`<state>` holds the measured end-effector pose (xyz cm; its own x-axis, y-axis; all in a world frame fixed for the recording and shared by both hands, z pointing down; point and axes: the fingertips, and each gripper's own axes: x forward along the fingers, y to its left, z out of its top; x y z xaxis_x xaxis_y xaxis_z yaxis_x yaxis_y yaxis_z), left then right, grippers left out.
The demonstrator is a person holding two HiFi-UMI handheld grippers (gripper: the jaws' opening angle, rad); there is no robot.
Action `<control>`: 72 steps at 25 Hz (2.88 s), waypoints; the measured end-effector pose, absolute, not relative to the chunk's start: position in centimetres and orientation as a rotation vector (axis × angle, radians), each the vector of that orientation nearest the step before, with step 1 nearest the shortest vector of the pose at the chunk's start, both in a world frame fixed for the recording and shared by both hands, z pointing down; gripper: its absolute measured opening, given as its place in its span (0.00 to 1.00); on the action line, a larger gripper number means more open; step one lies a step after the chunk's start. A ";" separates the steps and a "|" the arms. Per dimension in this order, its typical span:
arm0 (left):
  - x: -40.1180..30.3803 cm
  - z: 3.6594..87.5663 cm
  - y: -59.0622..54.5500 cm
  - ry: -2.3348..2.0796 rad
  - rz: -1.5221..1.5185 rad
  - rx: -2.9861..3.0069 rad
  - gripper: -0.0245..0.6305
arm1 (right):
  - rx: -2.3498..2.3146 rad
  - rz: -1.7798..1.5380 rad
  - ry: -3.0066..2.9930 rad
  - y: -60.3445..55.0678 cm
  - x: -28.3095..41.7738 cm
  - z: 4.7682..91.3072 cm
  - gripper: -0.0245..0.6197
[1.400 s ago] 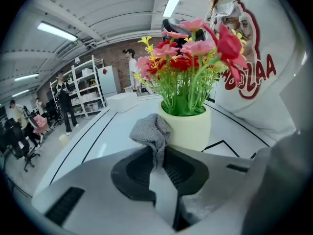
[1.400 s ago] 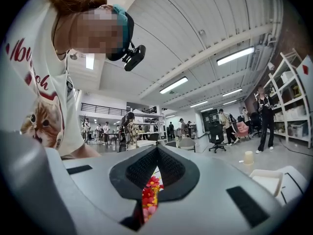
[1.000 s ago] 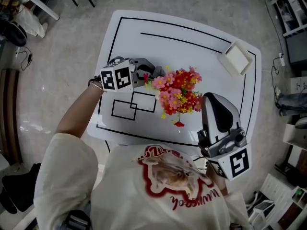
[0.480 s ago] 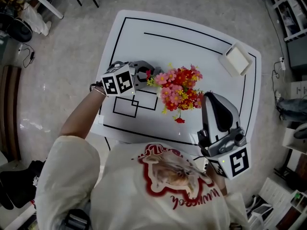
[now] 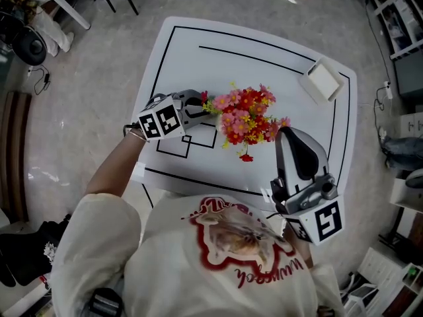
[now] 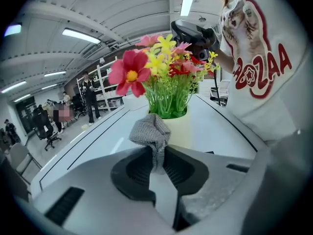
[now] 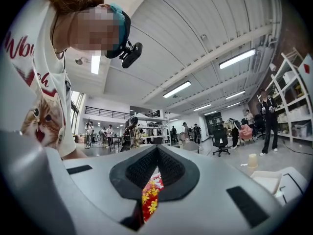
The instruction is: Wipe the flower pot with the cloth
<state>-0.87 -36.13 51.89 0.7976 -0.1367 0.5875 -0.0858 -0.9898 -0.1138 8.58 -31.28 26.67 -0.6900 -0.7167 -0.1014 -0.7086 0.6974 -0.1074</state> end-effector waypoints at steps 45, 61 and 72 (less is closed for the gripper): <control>-1.7 49.3 -31.1 1.282 -0.764 -2.966 0.10 | -1.157 -0.073 2.783 -20.0 10.1 27.8 0.03; 1.0 49.5 -29.3 1.486 -0.637 -3.002 0.10 | -1.187 -0.079 2.764 -19.5 11.4 28.4 0.03; 3.8 49.9 -28.4 1.416 -0.643 -3.064 0.10 | -1.181 -0.061 2.753 -19.3 11.0 27.8 0.03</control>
